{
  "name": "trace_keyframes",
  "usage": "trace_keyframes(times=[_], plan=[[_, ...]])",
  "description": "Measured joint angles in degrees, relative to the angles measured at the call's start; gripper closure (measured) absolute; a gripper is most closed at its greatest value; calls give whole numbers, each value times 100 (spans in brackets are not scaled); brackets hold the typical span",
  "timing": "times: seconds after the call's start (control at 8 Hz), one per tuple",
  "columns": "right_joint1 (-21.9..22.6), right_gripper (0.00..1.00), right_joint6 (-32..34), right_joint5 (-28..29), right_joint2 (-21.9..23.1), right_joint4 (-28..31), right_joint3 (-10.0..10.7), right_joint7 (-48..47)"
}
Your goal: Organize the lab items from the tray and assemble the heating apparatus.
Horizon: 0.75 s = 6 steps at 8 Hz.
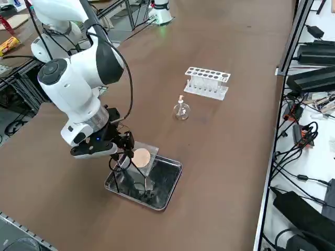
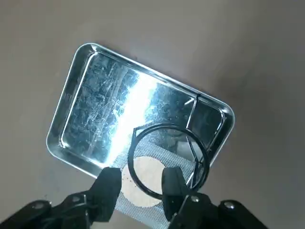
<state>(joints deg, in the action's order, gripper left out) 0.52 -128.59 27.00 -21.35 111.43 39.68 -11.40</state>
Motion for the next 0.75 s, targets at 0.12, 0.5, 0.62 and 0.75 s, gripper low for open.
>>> trace_keyframes(times=[0.12, 0.5, 0.62, 0.75], plan=[[1, 45, -51, 1, -1, 41, -4, -2], [2, 47, -194, 1, -51, 109, -39, 105], [2, 48, -218, 1, -80, 109, -43, 121], [2, 49, -267, 1, -110, 110, -48, 125]])
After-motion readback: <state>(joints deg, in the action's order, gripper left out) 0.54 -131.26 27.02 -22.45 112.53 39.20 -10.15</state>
